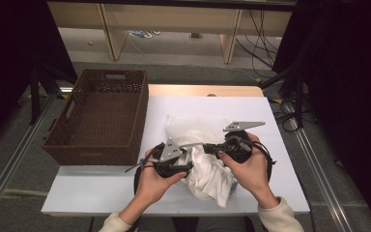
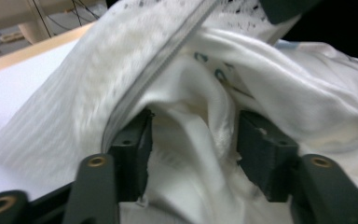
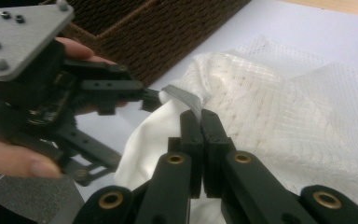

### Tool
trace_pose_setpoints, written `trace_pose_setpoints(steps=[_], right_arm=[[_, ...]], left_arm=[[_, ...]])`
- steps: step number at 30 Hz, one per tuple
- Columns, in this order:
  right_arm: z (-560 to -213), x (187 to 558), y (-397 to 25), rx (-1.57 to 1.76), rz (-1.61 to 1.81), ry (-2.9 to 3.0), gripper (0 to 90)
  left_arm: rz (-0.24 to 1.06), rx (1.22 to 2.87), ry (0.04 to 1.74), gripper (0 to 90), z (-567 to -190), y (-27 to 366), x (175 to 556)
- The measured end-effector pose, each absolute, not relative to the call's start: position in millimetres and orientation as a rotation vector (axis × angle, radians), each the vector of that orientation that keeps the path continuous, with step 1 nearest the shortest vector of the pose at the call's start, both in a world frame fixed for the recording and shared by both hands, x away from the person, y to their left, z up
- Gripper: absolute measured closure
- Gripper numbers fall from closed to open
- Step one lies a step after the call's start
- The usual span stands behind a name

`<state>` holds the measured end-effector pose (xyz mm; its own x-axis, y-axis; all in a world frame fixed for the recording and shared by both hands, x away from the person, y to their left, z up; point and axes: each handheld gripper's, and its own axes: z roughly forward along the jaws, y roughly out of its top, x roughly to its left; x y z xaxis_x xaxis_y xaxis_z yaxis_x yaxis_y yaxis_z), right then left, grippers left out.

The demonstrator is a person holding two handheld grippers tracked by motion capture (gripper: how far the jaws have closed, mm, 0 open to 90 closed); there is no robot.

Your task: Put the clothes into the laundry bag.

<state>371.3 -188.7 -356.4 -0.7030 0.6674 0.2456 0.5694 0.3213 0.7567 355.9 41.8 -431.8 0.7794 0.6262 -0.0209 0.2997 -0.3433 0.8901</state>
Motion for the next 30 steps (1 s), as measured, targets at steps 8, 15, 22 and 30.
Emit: trace_pose_setpoints(steps=[8,15,22,30], right_arm=[[-356.4,370.2,-187.7,1.173,1.332,2.466,90.0],[-357.4,370.5,-186.7,1.180,1.337,2.469,90.0],[-357.9,371.3,-186.6,1.154,1.320,2.468,90.0],[-358.5,369.6,-184.5,1.177,1.317,2.484,90.0]], left_arm=[[0.402,1.971,0.696,33.8,-434.1,63.2,334.5],[0.327,1.969,0.635,28.5,-432.2,64.0,311.1],[0.366,2.039,0.556,22.2,-428.1,35.3,300.7],[0.457,2.104,0.508,46.7,-444.1,7.8,315.2]])
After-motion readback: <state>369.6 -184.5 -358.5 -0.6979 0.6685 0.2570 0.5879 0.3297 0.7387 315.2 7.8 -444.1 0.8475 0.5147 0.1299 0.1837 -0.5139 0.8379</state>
